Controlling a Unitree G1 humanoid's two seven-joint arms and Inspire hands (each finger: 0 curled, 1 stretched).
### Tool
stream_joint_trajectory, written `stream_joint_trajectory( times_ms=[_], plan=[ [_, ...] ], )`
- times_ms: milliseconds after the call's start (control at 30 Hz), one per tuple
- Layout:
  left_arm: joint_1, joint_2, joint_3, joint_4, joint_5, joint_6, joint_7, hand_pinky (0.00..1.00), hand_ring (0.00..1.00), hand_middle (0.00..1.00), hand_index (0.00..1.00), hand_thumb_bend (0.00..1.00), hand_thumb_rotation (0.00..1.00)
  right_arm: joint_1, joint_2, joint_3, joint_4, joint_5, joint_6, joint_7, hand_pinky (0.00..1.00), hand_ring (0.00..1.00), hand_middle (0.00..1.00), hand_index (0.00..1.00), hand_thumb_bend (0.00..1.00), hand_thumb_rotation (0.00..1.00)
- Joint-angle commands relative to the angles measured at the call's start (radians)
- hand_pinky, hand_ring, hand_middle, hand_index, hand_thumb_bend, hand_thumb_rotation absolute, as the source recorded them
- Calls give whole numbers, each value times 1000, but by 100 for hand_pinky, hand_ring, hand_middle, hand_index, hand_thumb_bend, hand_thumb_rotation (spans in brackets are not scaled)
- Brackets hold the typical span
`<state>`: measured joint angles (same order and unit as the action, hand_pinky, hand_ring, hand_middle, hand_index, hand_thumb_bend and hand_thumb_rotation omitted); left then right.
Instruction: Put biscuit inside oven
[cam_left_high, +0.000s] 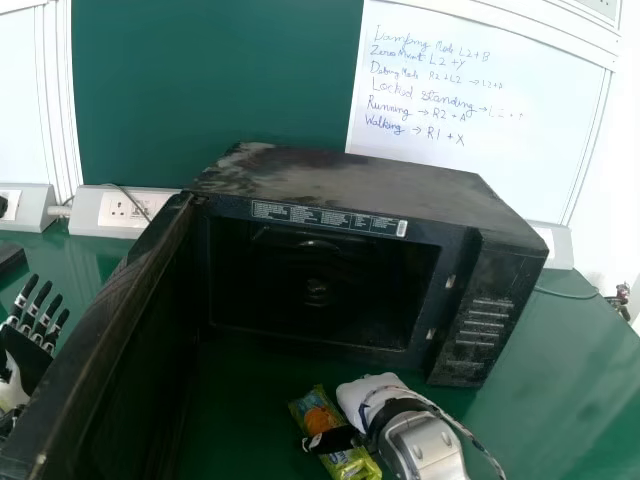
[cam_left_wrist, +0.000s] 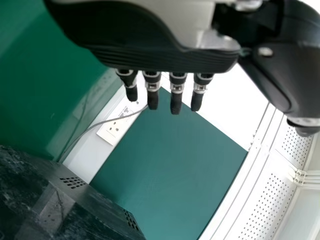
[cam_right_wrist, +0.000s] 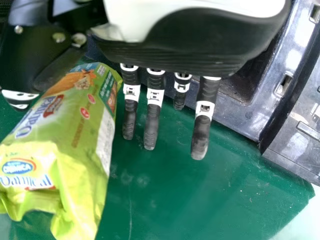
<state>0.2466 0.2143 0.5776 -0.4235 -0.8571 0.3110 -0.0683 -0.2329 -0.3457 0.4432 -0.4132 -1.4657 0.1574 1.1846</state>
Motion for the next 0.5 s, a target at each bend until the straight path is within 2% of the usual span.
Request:
stream_joint_trajectory(
  times_ms=[0, 100, 167, 233, 400, 433, 467],
  plan=[
    [-14, 0, -9, -8, -1, 2, 3, 84, 90, 92, 95, 85, 43, 68, 11, 56, 57, 38, -17, 64, 39, 54, 60, 68, 100, 58],
    [-16, 0, -7, -3, -5, 0, -1, 84, 90, 92, 95, 84, 43, 69, 3, 64, 48, 30, -27, 59, 40, 55, 61, 68, 100, 60],
    [-19, -1, -5, 1, -9, 1, -1, 84, 90, 92, 95, 84, 42, 71, 9, 65, 44, 18, -18, 67, 48, 62, 68, 71, 100, 60],
    [-21, -2, -3, 1, -17, 3, 2, 84, 90, 92, 95, 84, 41, 70, 11, 66, 44, 17, -17, 70, 40, 54, 64, 73, 100, 60],
    [-17, -1, -7, -6, -12, -1, 2, 84, 90, 92, 95, 84, 41, 73, 2, 63, 40, 27, -25, 62, 40, 54, 61, 70, 100, 61],
    [-16, -1, -8, -8, -8, -1, 4, 84, 90, 92, 95, 84, 42, 70, 3, 63, 42, 24, -24, 69, 44, 57, 63, 70, 100, 62],
    [-16, -1, -8, -11, -6, -1, 6, 84, 90, 92, 95, 84, 42, 69, 5, 64, 42, 23, -23, 75, 44, 56, 61, 69, 100, 62]
  ],
)
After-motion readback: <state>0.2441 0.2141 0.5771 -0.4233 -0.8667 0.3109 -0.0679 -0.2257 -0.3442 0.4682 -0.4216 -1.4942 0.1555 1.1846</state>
